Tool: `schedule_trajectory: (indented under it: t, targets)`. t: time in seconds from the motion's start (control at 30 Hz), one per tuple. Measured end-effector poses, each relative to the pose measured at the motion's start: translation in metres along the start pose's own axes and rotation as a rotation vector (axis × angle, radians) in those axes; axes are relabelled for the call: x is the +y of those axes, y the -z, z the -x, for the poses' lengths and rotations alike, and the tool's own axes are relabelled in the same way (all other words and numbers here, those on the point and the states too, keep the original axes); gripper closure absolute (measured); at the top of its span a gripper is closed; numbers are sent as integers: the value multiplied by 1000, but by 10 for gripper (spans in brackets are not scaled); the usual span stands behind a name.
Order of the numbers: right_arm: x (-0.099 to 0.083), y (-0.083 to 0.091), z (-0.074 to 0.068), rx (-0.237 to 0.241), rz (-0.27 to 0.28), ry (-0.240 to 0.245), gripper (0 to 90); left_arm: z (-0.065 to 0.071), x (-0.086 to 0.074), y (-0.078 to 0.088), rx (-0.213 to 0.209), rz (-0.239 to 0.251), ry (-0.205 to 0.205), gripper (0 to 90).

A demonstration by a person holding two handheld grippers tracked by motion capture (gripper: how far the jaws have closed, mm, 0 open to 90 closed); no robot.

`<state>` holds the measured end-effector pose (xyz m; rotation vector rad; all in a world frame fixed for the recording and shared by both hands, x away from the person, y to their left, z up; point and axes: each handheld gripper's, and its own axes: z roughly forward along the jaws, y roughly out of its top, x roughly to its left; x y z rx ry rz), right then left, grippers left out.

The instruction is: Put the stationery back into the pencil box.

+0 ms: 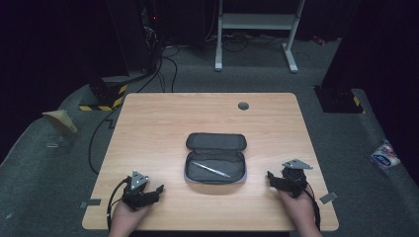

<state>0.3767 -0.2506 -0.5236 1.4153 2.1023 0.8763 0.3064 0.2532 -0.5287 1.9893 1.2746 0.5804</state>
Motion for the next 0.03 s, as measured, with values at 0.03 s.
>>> schedule_trajectory:
  t: [0.03]
  targets:
    - [0,0,0,0,0,0,231,0,0,0,0,0,0,287]
